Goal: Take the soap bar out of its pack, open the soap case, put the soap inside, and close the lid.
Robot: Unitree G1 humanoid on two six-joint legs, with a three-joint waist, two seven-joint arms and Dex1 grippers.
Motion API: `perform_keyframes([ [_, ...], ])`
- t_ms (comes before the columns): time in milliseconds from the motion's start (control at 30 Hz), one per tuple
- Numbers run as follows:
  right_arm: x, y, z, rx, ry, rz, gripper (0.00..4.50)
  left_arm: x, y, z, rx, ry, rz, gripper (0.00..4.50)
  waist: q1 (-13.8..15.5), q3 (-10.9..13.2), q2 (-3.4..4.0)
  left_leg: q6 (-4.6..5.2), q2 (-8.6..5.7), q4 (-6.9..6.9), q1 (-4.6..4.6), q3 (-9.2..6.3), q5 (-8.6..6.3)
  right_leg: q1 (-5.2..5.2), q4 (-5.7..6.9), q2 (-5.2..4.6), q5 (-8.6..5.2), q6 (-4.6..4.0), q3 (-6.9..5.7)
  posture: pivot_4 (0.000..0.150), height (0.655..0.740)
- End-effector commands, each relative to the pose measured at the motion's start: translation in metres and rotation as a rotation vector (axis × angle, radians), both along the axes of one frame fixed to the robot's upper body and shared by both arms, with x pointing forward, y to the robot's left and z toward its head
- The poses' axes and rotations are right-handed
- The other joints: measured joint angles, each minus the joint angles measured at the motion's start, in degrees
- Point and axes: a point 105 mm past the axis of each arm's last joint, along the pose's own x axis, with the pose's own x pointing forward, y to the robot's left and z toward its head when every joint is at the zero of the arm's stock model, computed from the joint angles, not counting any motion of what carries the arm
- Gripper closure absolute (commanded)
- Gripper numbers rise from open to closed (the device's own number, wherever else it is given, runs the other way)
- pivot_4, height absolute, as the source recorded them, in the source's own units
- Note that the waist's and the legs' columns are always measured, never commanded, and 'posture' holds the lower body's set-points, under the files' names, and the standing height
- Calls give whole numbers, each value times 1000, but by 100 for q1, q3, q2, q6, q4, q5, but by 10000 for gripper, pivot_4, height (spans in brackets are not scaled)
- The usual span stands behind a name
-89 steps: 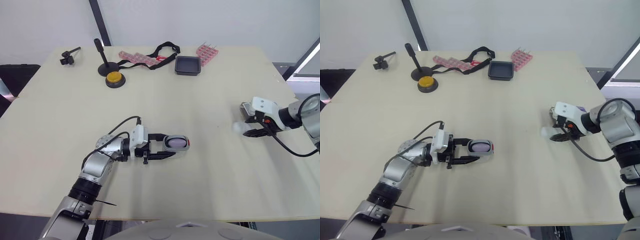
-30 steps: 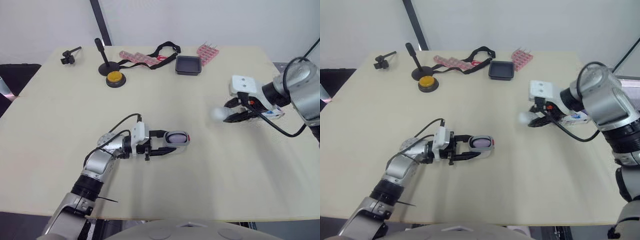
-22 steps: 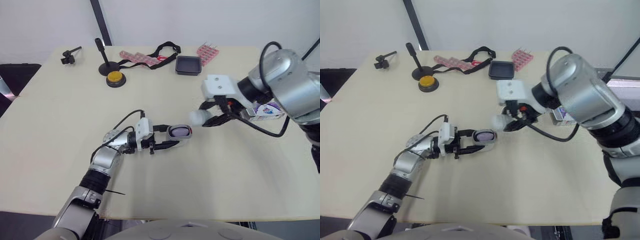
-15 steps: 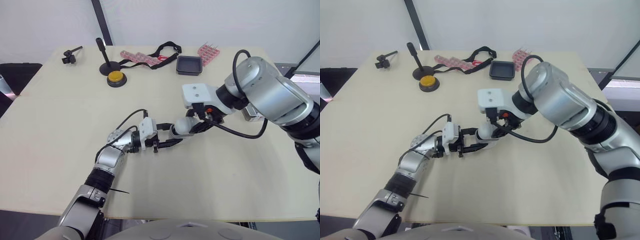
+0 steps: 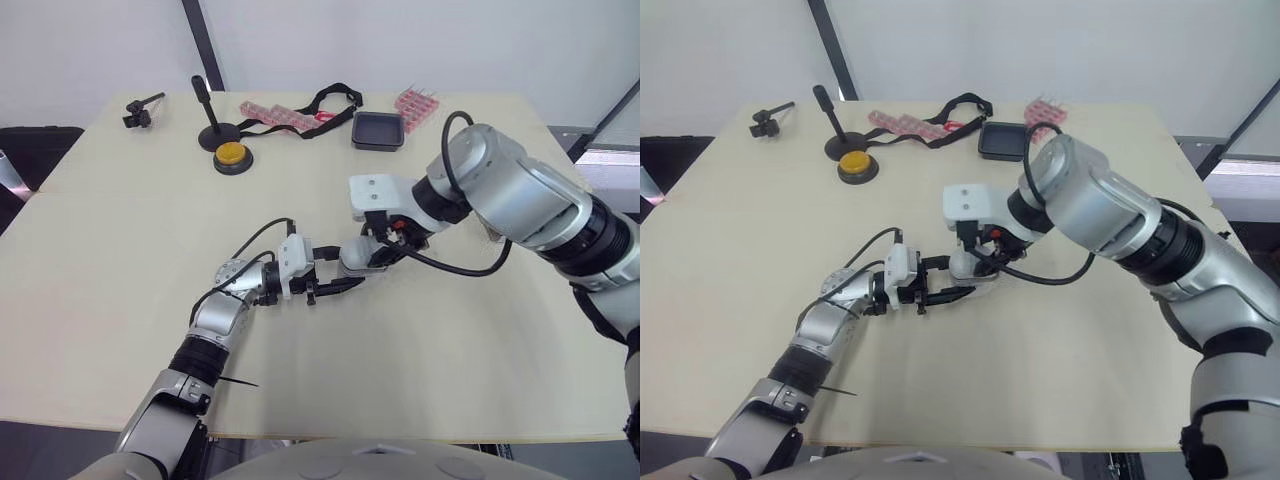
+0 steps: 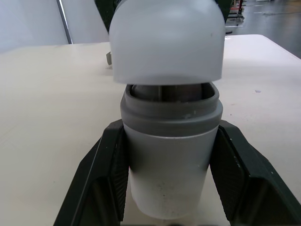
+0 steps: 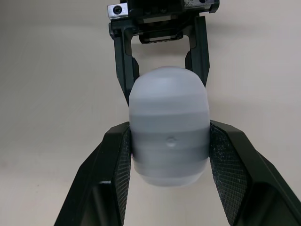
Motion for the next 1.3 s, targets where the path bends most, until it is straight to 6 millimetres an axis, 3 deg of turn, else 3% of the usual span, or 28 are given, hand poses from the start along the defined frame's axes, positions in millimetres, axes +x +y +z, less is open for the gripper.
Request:
perform_keyframes([
  [33, 0, 4, 3, -7, -19, 27, 25750, 3, 3, 5, -3, -26, 20, 25828, -4, 0, -1, -1, 0, 0, -1, 0, 0, 0, 0, 0, 0, 0, 0, 1500, 7291],
  [500, -5, 3, -8, -43, 26, 46, 25750, 3, 7, 2, 7, -27, 36, 25828, -26, -2, -3, -5, 1, -2, 0, 0, 1, 13, 4, -1, 0, 0, 1, 1500, 7291],
  [1100, -5, 1, -7, -51, 36, 33, 25750, 4, 6, 1, 9, -29, 44, 25828, -28, -2, -3, -7, 1, -3, 0, 0, 1, 19, 3, -1, 0, 0, 2, 1500, 7291],
  [1167, -1, 4, -6, -32, 4, 41, 15419, 4, 7, 1, 12, -28, 45, 25828, -30, -2, -4, -7, 1, -3, 0, 0, 1, 19, 4, -1, 0, 0, 2, 1500, 7291],
  [1200, 3, 7, -5, -17, -27, 43, 13059, 4, 8, 0, 13, -28, 46, 25828, -33, -2, -4, -7, 1, -3, 0, 0, 1, 19, 4, -1, 0, 0, 1, 1500, 7291],
  [1300, 5, 9, -4, -6, -44, 41, 13059, 3, 8, 0, 16, -26, 46, 25828, -40, -2, -3, -8, 1, -3, 0, 0, 1, 18, 4, -1, 0, 0, 1, 1500, 7291],
])
